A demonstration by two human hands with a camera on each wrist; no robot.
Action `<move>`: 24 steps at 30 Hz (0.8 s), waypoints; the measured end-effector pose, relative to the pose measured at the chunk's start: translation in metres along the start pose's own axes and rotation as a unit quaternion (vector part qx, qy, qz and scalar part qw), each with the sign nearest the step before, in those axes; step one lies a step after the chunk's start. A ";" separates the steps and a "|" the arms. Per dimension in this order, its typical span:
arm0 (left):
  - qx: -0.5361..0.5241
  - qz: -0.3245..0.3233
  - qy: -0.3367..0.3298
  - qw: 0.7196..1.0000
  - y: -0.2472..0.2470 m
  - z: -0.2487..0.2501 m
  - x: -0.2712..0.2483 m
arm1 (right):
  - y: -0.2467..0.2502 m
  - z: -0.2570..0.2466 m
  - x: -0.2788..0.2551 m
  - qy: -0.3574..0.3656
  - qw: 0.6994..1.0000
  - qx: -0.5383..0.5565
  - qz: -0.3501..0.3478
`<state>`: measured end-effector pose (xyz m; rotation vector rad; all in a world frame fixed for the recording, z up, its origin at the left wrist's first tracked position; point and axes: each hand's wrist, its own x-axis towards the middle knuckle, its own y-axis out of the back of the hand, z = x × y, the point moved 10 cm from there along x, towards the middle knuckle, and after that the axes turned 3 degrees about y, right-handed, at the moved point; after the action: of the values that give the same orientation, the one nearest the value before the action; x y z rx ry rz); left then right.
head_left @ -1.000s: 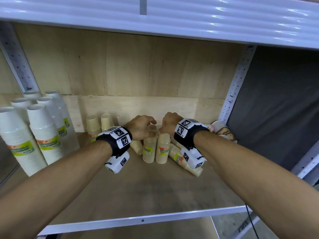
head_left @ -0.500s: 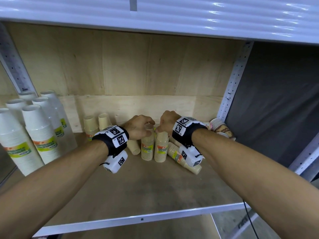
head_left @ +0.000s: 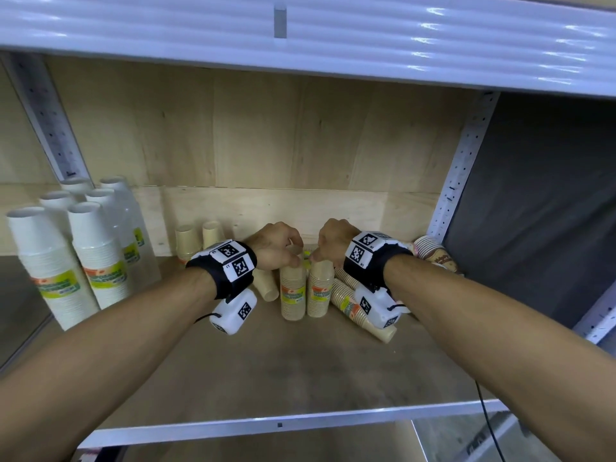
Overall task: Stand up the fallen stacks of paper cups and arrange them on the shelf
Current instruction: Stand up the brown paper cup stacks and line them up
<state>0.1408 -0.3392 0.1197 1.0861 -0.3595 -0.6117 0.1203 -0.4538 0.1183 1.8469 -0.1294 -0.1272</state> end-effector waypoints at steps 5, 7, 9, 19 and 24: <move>-0.014 -0.036 0.014 0.999 0.010 -0.009 -0.012 | 0.003 -0.011 -0.013 0.003 0.999 -0.003 -0.034; -0.021 -0.053 0.027 0.998 0.013 -0.014 -0.017 | 0.000 -0.023 -0.018 0.012 0.998 -0.008 -0.063; -0.029 -0.077 0.044 0.996 0.016 -0.021 -0.023 | -0.003 -0.040 -0.023 0.027 0.996 -0.009 -0.088; 0.026 -0.055 0.121 0.991 0.059 -0.080 -0.058 | -0.019 -0.132 -0.019 0.117 0.987 0.061 -0.088; 0.042 -0.005 0.165 0.985 0.084 -0.115 -0.071 | -0.026 -0.157 -0.005 0.129 0.987 0.068 -0.064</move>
<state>0.1733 -0.1858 0.1470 1.2472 -0.0928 -0.4174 0.1398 -0.2966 0.1370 1.9899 0.1655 0.0328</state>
